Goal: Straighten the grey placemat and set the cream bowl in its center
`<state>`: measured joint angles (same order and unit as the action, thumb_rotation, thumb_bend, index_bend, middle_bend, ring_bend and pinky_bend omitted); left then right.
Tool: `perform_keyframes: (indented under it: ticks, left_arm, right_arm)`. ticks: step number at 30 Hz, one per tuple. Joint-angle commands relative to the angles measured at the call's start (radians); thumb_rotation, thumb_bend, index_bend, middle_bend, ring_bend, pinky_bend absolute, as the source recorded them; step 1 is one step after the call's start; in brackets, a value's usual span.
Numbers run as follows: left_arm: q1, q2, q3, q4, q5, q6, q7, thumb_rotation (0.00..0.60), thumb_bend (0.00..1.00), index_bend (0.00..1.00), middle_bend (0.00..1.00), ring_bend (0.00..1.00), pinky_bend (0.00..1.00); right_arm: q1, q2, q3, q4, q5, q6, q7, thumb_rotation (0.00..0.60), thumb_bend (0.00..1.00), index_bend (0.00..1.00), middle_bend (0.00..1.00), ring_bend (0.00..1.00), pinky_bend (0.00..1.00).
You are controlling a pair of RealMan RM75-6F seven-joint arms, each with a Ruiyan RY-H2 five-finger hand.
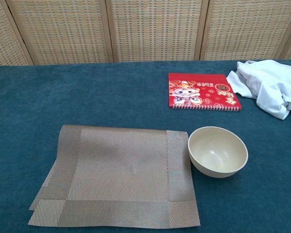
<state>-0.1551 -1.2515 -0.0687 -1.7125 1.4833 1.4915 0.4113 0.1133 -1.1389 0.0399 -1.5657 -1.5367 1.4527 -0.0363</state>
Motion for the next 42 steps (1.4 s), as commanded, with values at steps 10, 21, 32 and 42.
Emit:
perform_keyframes:
  ticks: [10,21,32,42]
  left_arm:
    - [-0.017,-0.072,0.108,0.077,0.133,-0.067,0.021,0.600,0.19,0.00,0.00,0.00,0.00]
    - [-0.029,-0.248,0.213,0.273,0.250,-0.156,0.051,0.600,0.18,0.01,0.00,0.00,0.00]
    - [-0.032,-0.338,0.228,0.364,0.286,-0.157,0.023,0.600,0.19,0.22,0.00,0.00,0.00]
    - [-0.039,-0.423,0.233,0.447,0.322,-0.144,-0.006,0.600,0.20,0.36,0.00,0.00,0.00]
  right_arm:
    - [-0.001,0.000,-0.003,0.001,0.000,-0.005,0.001,0.600,0.27,0.16,0.00,0.00,0.00]
    - [-0.004,0.009,0.003,-0.002,0.004,0.001,0.021,0.600,0.27,0.16,0.00,0.00,0.00]
    - [-0.004,0.014,0.005,-0.001,0.005,0.001,0.039,0.600,0.27,0.16,0.00,0.00,0.00]
    - [-0.004,0.016,0.007,-0.001,0.006,0.000,0.055,0.600,0.27,0.16,0.00,0.00,0.00]
